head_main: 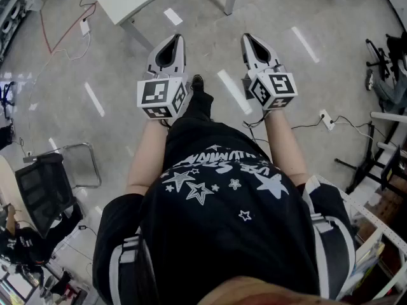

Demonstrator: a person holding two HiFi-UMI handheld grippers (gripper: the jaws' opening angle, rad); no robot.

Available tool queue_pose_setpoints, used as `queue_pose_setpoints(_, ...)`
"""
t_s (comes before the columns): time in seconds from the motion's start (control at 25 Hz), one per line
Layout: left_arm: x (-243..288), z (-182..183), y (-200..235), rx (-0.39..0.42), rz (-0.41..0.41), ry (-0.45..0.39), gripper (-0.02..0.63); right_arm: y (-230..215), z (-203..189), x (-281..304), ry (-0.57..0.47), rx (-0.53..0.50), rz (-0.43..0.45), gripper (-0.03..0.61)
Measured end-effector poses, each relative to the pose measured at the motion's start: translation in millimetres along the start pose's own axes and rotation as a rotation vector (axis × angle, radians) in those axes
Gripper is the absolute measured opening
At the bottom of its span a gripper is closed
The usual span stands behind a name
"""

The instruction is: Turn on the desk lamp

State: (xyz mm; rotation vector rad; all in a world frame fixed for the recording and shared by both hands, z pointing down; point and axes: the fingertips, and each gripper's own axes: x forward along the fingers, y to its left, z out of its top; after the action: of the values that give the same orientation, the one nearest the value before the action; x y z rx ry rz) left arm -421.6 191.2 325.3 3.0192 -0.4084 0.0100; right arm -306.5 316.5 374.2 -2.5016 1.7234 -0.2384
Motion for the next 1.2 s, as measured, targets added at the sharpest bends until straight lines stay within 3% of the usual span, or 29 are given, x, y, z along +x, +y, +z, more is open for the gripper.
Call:
queue_pose_setpoints(0.56,127,10,65,-0.025,-0.030,-0.006,0.009,-64,24,118,0.021,-0.018,-0.041,0.005)
queue_pose_setpoints(1.2,251,18,151,-0.059,-0.064,0.011,0.010,-100,49,266,0.050,-0.036,-0.045,0.005)
